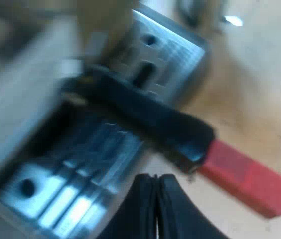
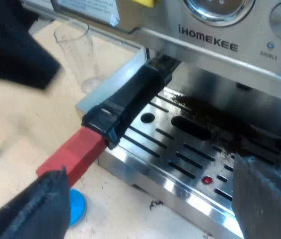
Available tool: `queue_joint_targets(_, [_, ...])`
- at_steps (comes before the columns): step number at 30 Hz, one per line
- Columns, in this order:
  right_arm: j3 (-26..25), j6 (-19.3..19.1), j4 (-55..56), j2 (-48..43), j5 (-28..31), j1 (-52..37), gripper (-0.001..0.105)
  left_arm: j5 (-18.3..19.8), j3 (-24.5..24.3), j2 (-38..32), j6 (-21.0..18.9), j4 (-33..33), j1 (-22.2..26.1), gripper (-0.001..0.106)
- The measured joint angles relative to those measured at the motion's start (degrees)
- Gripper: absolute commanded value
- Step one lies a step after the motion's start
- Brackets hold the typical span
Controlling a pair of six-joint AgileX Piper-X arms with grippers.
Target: Put the handle in the coffee machine
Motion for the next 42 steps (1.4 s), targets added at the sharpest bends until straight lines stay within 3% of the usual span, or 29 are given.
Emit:
queue_joint_targets(2, [-1.1,0.0,2.7,-0.1,-0.3,0.0,0.070,-0.2,0.0,-2.2,0.0,1.0,1.7,0.004])
queue_joint_targets(4, [-2.4,0.0,5.2,-0.1,-1.0,0.0,0.070,-0.2,0.0,-4.5,0.0,2.3,3.2,0.015])
queue_joint_targets(6, [-4.0,0.0,8.2,-0.1,-1.9,0.0,0.070,-0.4,-0.2,-7.1,-0.8,4.3,4.7,0.038])
queue_joint_targets(9, [-6.2,0.0,11.1,-0.1,-2.3,0.0,0.070,-1.3,-1.4,-10.1,-1.9,6.0,6.0,0.058])
queue_joint_targets(10, [-6.5,0.0,11.5,-0.1,-2.3,0.0,0.070,-1.4,-1.8,-10.5,-2.2,6.3,6.3,0.059])
queue_joint_targets(17, [-13.0,-0.5,18.4,-0.1,-7.7,-6.7,0.070,-2.8,-9.8,-13.6,-4.3,7.0,7.1,0.061])
queue_joint_targets(20, [-15.9,-0.5,22.3,-0.2,-8.0,-12.3,0.070,-6.0,-14.1,-13.6,-9.0,6.9,7.1,0.061])
queue_joint_targets(26, [-20.8,-1.8,31.6,-0.6,-11.5,-26.6,0.070,-11.3,-19.5,-13.9,-10.6,3.4,7.1,0.061])
queue_joint_targets(30, [-20.2,-2.0,35.4,-2.2,-12.6,-37.2,0.070,-19.4,-20.6,-15.2,-12.2,3.6,7.1,0.061])
queue_joint_targets(36, [-16.4,-4.7,35.4,-8.4,-12.7,-50.6,0.070,-26.3,-20.4,-19.1,-12.4,7.7,7.1,0.061])
queue_joint_targets(42, [-10.8,-7.6,35.4,-17.6,-12.7,-57.7,0.070,-34.8,-19.9,-25.8,-12.4,8.9,7.1,0.061])
